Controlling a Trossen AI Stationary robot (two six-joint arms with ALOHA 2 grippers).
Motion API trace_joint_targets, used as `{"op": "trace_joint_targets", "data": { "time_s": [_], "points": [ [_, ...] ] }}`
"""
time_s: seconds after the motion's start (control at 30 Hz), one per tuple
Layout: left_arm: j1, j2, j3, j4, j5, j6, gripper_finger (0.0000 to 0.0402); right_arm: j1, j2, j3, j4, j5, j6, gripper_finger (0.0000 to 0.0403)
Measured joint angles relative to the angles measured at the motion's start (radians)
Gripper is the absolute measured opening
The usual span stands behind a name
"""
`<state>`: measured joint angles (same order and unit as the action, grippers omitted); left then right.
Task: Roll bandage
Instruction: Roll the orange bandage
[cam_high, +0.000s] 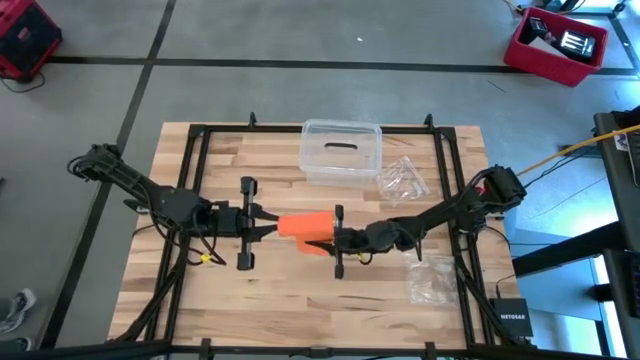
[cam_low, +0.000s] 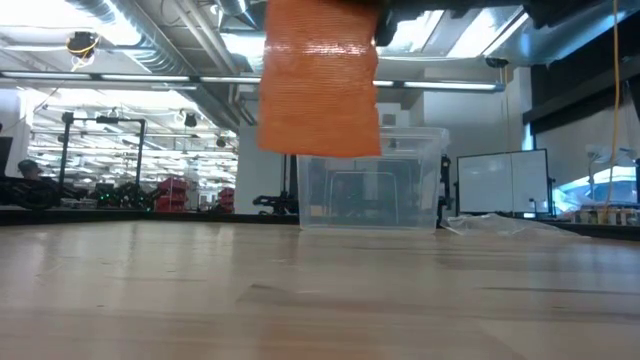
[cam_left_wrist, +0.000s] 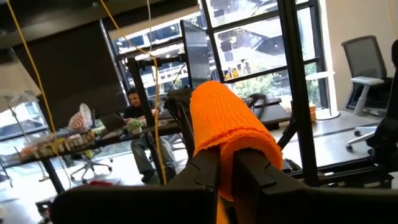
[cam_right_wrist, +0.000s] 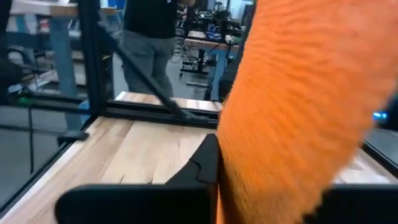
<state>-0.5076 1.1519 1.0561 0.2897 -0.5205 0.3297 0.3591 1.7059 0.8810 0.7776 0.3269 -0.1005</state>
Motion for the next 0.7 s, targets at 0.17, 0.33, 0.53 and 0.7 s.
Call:
{"op": "trace_joint_targets", "data": {
  "time_s": [0.17, 0.33, 0.53, 0.7],
  "points": [
    [0.025, -0.004, 0.0, 0.018, -0.037, 0.024, 0.0015, 0.07, -0.007, 0.024, -0.053, 0.013, -0.045, 0.0005],
    [0.074, -0.005, 0.0, 0.021, -0.041, 0.026, 0.0015, 0.142, -0.008, 0.109, -0.173, 0.048, -0.055, 0.0004],
    [0.108, -0.005, 0.0, -0.083, -0.064, 0.053, 0.0013, 0.224, -0.009, 0.231, -0.344, 0.139, -0.066, 0.0003],
    [0.116, 0.001, -0.002, -0.138, -0.091, 0.074, 0.0005, 0.293, -0.008, 0.355, -0.463, 0.163, -0.099, 0.0002]
  ]
}}
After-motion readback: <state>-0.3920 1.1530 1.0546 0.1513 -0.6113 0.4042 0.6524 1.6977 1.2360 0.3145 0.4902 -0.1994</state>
